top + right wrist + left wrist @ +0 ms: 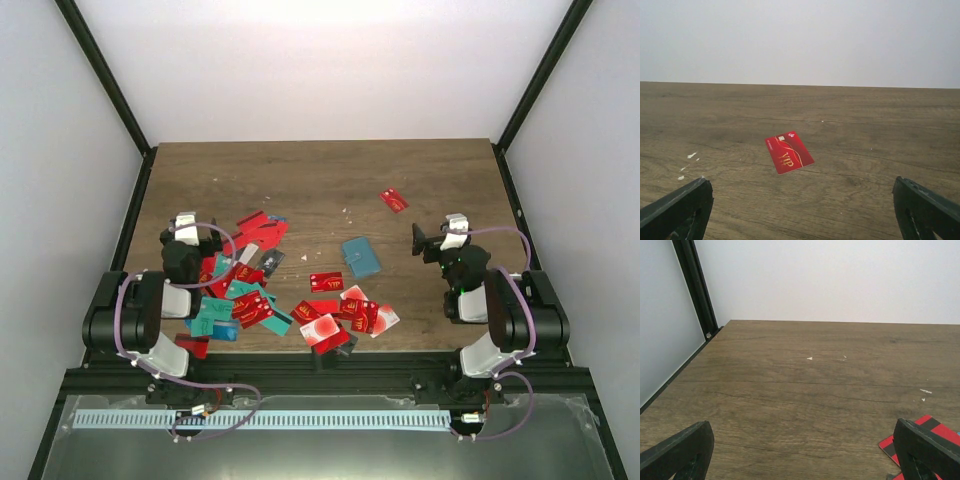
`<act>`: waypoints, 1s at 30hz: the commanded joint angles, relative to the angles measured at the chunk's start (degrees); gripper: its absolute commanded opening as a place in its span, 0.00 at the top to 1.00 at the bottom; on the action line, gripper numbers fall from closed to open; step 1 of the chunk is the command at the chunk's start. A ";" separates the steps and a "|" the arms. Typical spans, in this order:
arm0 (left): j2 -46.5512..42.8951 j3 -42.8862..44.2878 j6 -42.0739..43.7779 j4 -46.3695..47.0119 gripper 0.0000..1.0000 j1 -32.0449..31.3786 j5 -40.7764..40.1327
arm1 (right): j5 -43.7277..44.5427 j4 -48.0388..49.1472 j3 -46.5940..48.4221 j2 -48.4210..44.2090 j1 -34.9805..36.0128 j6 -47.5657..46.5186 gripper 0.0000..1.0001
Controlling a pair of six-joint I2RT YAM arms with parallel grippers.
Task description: Put the credit cards into the card holder
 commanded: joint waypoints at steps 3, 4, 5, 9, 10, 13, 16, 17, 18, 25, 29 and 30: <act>0.09 0.77 0.43 1.28 0.00 -0.18 0.73 | 0.07 0.89 1.05 -0.40 0.07 -0.23 0.00; 0.09 0.81 0.43 1.28 0.00 -0.18 0.73 | 0.05 0.97 1.05 -0.40 0.07 -0.23 0.00; 0.09 0.93 0.43 1.21 0.00 -0.18 0.75 | 0.06 0.92 1.04 -0.40 0.07 -0.23 0.00; -2.01 1.39 -0.95 -0.94 0.00 -0.16 -3.25 | 1.49 0.65 1.42 -0.26 0.19 0.07 0.00; -4.02 2.25 -0.93 -4.37 0.00 -0.30 -3.64 | 3.42 -0.18 1.82 -0.54 0.36 0.57 0.00; -11.17 6.32 -1.01 -16.41 0.00 -0.99 -5.64 | 6.13 -8.13 4.39 -5.09 0.84 1.25 0.00; -19.17 9.61 -5.99 -25.37 0.00 -1.07 -6.61 | 7.76 -26.03 11.60 -12.25 1.12 4.19 0.00; -21.20 10.94 -7.80 -28.34 0.00 -1.07 -6.33 | 6.89 -31.09 14.21 -14.47 1.12 4.95 0.00; -22.93 12.27 -9.77 -31.50 0.00 -1.11 -6.27 | 5.66 -35.88 16.62 -16.62 1.12 5.85 0.00; -29.72 19.50 -30.72 -55.37 0.00 0.16 -5.02 | 5.14 -59.42 25.91 -26.68 0.82 27.25 0.00; -28.73 21.74 -31.26 -62.95 0.00 1.01 9.14 | -5.18 -69.44 30.02 -24.41 0.86 27.76 0.00; -27.67 21.97 -32.28 -64.74 0.00 0.90 13.19 | -8.01 -70.64 30.20 -23.63 0.93 27.76 0.00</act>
